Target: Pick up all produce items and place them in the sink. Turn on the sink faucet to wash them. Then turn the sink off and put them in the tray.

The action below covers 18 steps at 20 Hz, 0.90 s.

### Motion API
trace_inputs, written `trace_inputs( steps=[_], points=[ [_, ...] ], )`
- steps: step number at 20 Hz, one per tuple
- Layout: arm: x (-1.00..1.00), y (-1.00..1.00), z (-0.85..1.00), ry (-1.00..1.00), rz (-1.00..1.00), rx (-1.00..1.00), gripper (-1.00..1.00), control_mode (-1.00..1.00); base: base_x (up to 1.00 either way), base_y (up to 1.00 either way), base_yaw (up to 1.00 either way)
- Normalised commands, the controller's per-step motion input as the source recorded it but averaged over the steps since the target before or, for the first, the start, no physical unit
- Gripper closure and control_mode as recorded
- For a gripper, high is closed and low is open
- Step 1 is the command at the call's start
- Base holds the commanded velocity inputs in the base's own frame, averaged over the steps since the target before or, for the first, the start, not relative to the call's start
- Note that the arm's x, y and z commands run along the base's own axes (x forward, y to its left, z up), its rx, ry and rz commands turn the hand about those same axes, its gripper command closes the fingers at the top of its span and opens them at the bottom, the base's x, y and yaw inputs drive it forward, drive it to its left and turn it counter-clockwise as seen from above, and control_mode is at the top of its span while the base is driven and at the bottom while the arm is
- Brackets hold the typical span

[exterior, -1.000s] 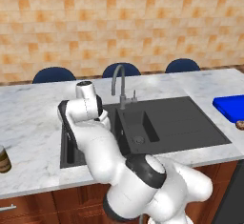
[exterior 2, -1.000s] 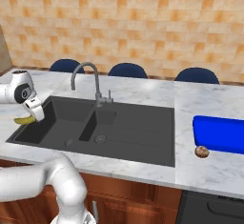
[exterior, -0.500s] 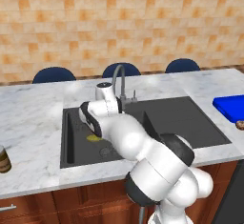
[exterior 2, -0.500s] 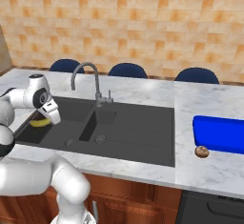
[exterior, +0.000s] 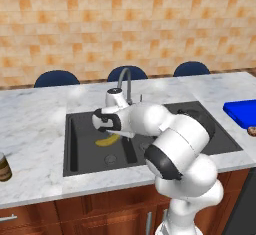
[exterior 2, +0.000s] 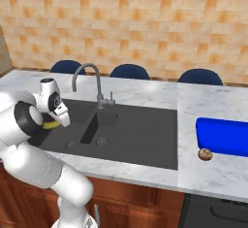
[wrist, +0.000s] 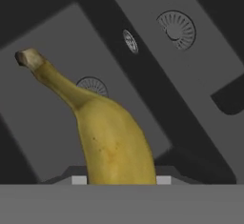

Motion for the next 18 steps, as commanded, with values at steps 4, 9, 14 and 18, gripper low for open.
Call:
trace_inputs(
  steps=[4, 9, 14, 18],
  points=[
    [0.29, 0.0, -0.17, 0.0, -0.01, 0.0, 1.0, -1.0, 0.0, 0.0, 0.0],
    [0.26, 0.01, -0.22, 0.0, -0.03, 0.0, 1.0, -1.0, 0.0, 0.0, 0.0],
    [0.11, 0.0, -0.17, 0.0, -0.04, 0.0, 1.0, -1.0, 0.0, 0.0, 0.0],
    [0.01, 0.0, -0.12, 0.0, -0.06, 0.0, 1.0, -1.0, 0.0, 0.0, 0.0]
  ],
)
